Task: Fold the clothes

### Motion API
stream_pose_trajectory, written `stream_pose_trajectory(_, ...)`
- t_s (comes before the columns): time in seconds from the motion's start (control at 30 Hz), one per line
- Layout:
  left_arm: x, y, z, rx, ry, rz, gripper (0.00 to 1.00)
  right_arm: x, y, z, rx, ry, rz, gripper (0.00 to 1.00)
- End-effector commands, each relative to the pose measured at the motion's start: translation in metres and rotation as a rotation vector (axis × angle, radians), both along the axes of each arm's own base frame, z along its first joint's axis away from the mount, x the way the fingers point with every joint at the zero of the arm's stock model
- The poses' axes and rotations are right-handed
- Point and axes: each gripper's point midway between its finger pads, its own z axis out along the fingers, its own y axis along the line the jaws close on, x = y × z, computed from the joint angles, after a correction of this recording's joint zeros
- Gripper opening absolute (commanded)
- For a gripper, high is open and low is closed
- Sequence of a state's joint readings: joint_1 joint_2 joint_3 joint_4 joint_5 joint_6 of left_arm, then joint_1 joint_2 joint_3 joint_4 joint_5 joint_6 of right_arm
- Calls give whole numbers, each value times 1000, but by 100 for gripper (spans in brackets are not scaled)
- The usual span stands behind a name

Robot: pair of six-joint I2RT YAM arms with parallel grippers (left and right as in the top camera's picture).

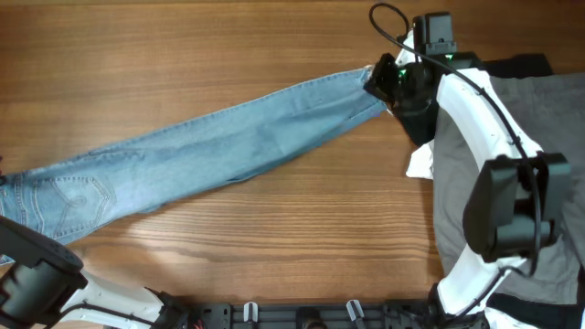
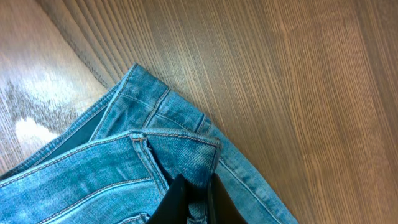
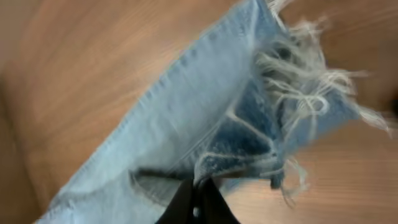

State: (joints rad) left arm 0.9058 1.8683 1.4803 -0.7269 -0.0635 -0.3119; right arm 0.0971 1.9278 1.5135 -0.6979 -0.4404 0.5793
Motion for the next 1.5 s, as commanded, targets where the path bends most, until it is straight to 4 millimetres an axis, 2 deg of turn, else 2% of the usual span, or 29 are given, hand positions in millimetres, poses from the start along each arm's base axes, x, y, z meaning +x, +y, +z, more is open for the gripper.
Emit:
stream_pose_trajectory(0.0,-2,7,-1,15,13,6,6,-38,3,63,6,-14,-7,4)
stream_pose_trajectory(0.07,-2,7,-1,17,11,6,6,-71,2,67,7,101,-34,4)
stream_pose_trajectory(0.1,-2,7,0,17,10,6,7,-84,-2,61,-32,155,-44,5)
stream_pose_trajectory(0.17,-2,7,0,17,10,6,7,-89,-12,50,-96,198,-67,4)
stream_pose_trajectory(0.27,-2,7,-1,17,11,6,6,-66,-9,23,-99,207,-99,5)
stream_pose_trajectory(0.33,-2,7,0,17,11,6,7,-51,-4,-8,-82,254,-136,6)
stream_pose_trajectory(0.37,-2,7,0,18,10,6,7,-37,3,-25,-49,244,-126,6)
stream_pose_trajectory(0.4,-1,8,0,20,8,6,7,-7,16,-37,9,152,-82,17)
stream_pose_trajectory(0.43,-1,8,0,20,8,5,7,17,29,-38,70,48,-24,51)
stream_pose_trajectory(0.47,-1,7,0,17,5,3,8,39,44,-32,148,-58,27,67)
stream_pose_trajectory(0.53,5,3,0,-4,-22,-22,12,58,57,-15,181,-231,147,82)
stream_pose_trajectory(0.63,24,-5,3,-20,-89,-152,21,46,41,-14,109,-236,212,73)
stream_pose_trajectory(0.67,24,-5,3,-23,-87,-151,18,39,37,-21,78,-210,233,72)
stream_pose_trajectory(0.7,23,-6,2,-27,-84,-151,9,29,34,-31,43,-166,251,69)
stream_pose_trajectory(0.73,23,-7,2,-29,-83,-151,6,18,27,-44,-29,-108,251,66)
stream_pose_trajectory(0.8,22,-7,1,-31,-82,-151,4,11,19,-56,-163,-101,310,46)
stream_pose_trajectory(0.83,22,-7,1,-33,-80,-151,4,10,21,-57,-192,-127,363,49)
stream_pose_trajectory(0.87,21,-8,1,-38,-77,-150,4,11,23,-55,-219,-180,447,66)
stream_pose_trajectory(0.93,19,-11,-1,-50,-69,-150,11,9,23,-50,-294,-299,659,63)
stream_pose_trajectory(1.0,18,-12,-2,-56,-65,-150,15,3,23,-41,-340,-361,785,53)
stream_pose_trajectory(1.07,17,-14,-3,-66,-59,-149,17,-5,23,-32,-362,-398,877,36)
stream_pose_trajectory(1.13,15,-16,-4,-74,-54,-148,18,-11,27,-33,-369,-407,933,27)
stream_pose_trajectory(1.17,15,-17,-5,-78,-51,-148,19,-15,31,-34,-372,-419,983,27)
stream_pose_trajectory(1.2,14,-17,-5,-80,-50,-148,20,-19,34,-36,-384,-429,1032,32)
stream_pose_trajectory(1.23,14,-18,-5,-82,-49,-148,21,-22,35,-40,-429,-426,1082,52)
stream_pose_trajectory(1.27,14,-18,-5,-82,-49,-148,22,-21,36,-43,-470,-427,1107,56)
stream_pose_trajectory(1.33,14,-18,-5,-82,-49,-148,23,-24,44,-43,-493,-451,1169,53)
stream_pose_trajectory(1.37,14,-18,-5,-83,-48,-148,23,-25,47,-44,-498,-454,1185,47)
stream_pose_trajectory(1.47,14,-18,-5,-85,-46,-148,24,-31,44,-57,-514,-424,1193,52)
